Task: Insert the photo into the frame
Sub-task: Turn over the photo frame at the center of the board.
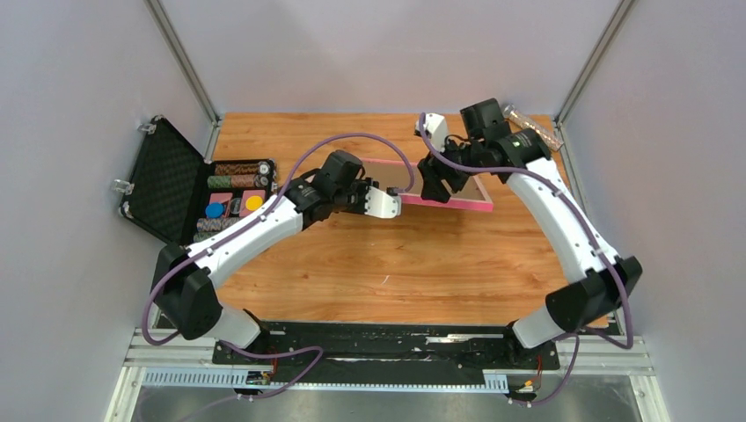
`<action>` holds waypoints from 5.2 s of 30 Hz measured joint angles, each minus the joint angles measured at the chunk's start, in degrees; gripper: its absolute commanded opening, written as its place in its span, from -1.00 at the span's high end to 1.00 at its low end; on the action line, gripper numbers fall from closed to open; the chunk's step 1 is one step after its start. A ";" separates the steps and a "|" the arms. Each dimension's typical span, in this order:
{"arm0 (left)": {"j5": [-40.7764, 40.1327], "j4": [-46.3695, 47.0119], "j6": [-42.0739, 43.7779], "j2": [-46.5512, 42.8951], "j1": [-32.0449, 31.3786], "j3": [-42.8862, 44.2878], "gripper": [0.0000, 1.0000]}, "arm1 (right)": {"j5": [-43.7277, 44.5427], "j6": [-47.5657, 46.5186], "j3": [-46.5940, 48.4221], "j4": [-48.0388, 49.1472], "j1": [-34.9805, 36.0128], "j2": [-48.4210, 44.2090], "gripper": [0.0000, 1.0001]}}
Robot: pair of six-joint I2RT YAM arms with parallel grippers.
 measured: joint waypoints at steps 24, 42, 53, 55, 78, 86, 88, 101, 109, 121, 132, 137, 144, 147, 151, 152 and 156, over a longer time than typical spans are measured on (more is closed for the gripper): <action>6.03 -25.29 -0.04 1.11 0.07 17.29 1.00 | 8.50 -5.09 -6.60 2.75 5.14 -19.10 -0.68; 7.58 -34.80 -1.11 6.47 0.66 27.65 1.00 | 19.26 -8.90 -11.34 10.51 13.79 -19.08 -0.63; 9.55 -38.86 -0.96 6.86 0.63 30.32 1.00 | 22.64 -10.23 -16.72 14.45 13.90 -19.26 -0.46; 9.79 -38.95 -0.96 6.86 0.59 30.32 1.00 | 22.75 -10.29 -16.79 14.40 13.90 -19.08 -0.39; 9.75 -40.63 -0.74 8.31 0.81 32.35 1.00 | 22.99 -8.87 -20.15 18.27 14.29 -19.71 -0.33; 9.57 -40.70 -0.66 8.39 0.81 32.46 1.00 | 24.13 -8.59 -21.51 19.69 14.53 -20.57 -0.34; 9.64 -40.65 -0.68 8.39 0.81 32.46 1.00 | 24.33 -8.50 -21.51 19.56 14.47 -20.76 -0.36; 10.43 -39.71 -1.38 8.41 0.85 32.44 1.00 | 21.84 -9.38 -21.55 15.87 11.23 -22.73 -0.38; 10.49 -39.71 -1.42 8.44 0.85 32.44 1.00 | 20.55 -9.35 -22.36 15.43 11.26 -22.21 -0.35; 10.67 -39.67 -1.51 8.66 0.92 32.44 1.00 | 20.39 -9.14 -21.33 15.54 11.26 -19.52 -0.15; 10.75 -39.10 -1.64 8.83 0.92 32.46 1.00 | 20.48 -9.35 -20.76 14.78 11.45 -18.84 0.41; 10.84 -38.56 0.63 9.70 1.27 32.63 1.00 | 20.44 -14.21 -20.63 12.31 12.90 -18.82 0.88; 11.80 -38.53 1.27 10.27 1.46 33.73 0.68 | 21.09 -15.04 -18.80 10.08 13.44 -18.47 1.00; 11.72 -38.47 1.22 10.29 1.53 33.88 0.44 | 21.07 -14.99 -18.14 9.42 13.53 -18.18 1.00; 11.45 -37.94 0.59 10.29 1.51 34.21 -0.08 | 21.14 -14.38 -16.76 8.09 13.53 -17.79 1.00; 11.21 -37.57 0.44 10.29 1.51 34.29 -0.26 | 21.24 -13.86 -16.31 7.67 13.55 -17.59 1.00; 10.01 -36.57 -1.55 10.29 1.51 34.71 -0.90 | 22.64 -13.03 -14.23 6.56 13.55 -16.57 1.00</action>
